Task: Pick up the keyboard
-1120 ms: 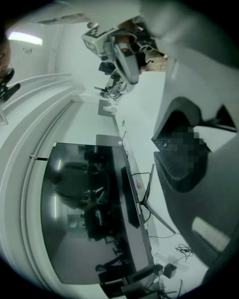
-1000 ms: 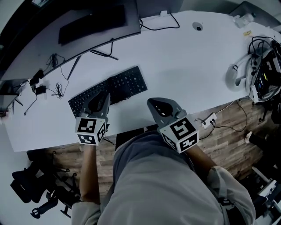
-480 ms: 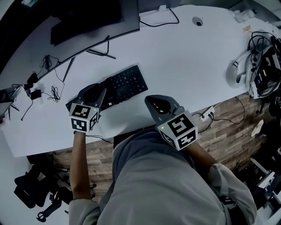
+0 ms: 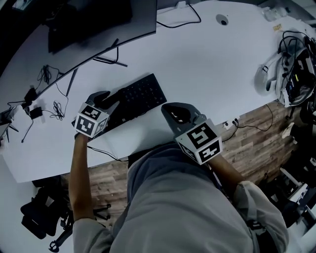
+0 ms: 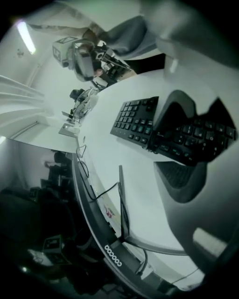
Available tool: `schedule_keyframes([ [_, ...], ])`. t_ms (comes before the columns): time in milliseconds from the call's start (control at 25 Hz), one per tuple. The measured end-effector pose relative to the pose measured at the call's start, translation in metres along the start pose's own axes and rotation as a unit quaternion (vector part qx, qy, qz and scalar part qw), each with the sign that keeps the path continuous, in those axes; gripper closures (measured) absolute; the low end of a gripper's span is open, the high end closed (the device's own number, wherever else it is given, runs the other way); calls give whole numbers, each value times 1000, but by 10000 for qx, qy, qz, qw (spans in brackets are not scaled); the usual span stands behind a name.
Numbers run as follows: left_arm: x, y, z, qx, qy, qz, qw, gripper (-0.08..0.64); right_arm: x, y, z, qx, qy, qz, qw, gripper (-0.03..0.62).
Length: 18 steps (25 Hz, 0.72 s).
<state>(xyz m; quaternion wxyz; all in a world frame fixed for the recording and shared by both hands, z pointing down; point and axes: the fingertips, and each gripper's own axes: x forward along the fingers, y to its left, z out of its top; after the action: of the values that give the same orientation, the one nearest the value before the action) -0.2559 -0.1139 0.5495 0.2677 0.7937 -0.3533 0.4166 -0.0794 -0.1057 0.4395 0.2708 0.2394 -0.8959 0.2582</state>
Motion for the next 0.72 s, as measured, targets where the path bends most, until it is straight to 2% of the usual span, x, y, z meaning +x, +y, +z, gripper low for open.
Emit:
schedule_keyframes([
  [240,10,1,1,-128,247,-978,9948,560,13,-15,-4,83,186,-82,9998,591],
  [480,12,-4,4,-163,314,-1696,9849,560,32,-36,-13,300,426,-163,9985,589],
  [720,17,-18,-7,27,762,-2386,9681,560,41,-46,-10,327,465,-273,9980,591],
])
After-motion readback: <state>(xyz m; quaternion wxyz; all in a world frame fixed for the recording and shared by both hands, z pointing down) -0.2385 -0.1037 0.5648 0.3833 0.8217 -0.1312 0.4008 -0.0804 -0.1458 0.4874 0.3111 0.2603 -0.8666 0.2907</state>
